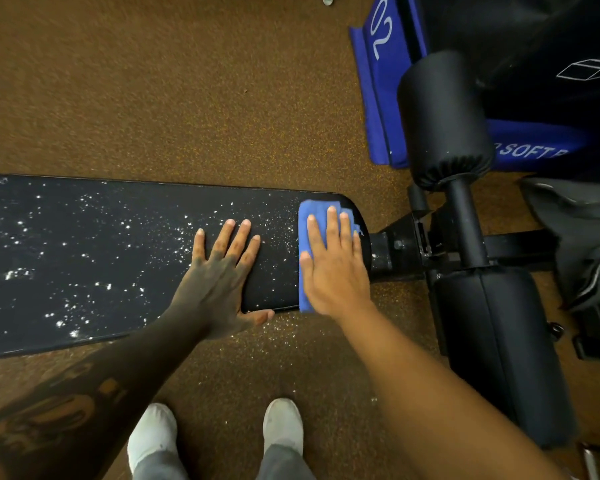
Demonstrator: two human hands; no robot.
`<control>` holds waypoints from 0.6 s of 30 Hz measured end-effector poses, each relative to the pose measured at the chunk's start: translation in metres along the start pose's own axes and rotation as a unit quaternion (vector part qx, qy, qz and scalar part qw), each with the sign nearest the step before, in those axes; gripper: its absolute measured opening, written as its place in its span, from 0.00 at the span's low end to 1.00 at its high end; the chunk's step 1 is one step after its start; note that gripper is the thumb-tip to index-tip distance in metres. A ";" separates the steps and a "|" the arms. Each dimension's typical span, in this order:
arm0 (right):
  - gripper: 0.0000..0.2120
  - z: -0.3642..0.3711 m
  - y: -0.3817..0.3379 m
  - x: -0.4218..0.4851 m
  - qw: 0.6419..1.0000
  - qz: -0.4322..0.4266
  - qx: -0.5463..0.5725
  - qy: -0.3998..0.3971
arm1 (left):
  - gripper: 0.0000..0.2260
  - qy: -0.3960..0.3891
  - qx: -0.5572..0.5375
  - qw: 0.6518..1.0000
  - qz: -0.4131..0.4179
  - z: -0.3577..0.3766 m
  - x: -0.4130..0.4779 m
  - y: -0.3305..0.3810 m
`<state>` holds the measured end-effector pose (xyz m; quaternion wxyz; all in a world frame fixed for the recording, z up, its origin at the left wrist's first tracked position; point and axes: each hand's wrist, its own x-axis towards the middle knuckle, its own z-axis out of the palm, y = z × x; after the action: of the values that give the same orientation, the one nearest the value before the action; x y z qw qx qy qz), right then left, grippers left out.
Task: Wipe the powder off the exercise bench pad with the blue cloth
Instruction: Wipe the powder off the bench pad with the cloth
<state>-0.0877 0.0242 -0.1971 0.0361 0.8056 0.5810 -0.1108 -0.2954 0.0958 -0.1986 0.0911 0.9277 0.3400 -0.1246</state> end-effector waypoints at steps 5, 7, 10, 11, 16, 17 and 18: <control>0.30 -0.003 -0.013 0.018 0.999 0.040 -0.001 0.014 | 0.58 0.001 -0.015 1.000 -0.022 -0.001 -0.002 0.000; 0.30 0.001 -0.017 -0.013 1.000 0.005 0.002 0.011 | 0.58 0.002 -0.012 1.000 -0.024 0.000 -0.002 -0.001; 0.29 0.004 -0.019 -0.038 1.000 -0.015 0.003 -0.009 | 0.58 0.005 -0.020 0.999 -0.025 0.001 -0.003 -0.001; 0.29 0.004 -0.017 -0.031 1.000 -0.014 0.004 -0.014 | 0.58 0.003 -0.021 0.999 -0.025 0.001 -0.003 -0.001; 0.29 -0.008 -0.017 0.035 1.000 0.017 0.003 0.001 | 0.59 0.006 -0.022 0.999 -0.032 0.001 -0.004 -0.001; 0.29 -0.009 -0.019 0.040 1.000 0.026 0.004 0.005 | 0.59 0.004 -0.024 0.999 -0.031 0.001 -0.005 -0.001; 0.30 -0.009 -0.021 0.038 0.999 0.031 0.004 0.009 | 0.59 0.003 -0.026 0.999 -0.033 0.000 -0.005 -0.001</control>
<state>-0.0945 0.0682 -0.1952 0.0306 0.8242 0.5557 -0.1049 -0.3002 0.0938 -0.1974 0.1100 0.9136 0.3738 -0.1162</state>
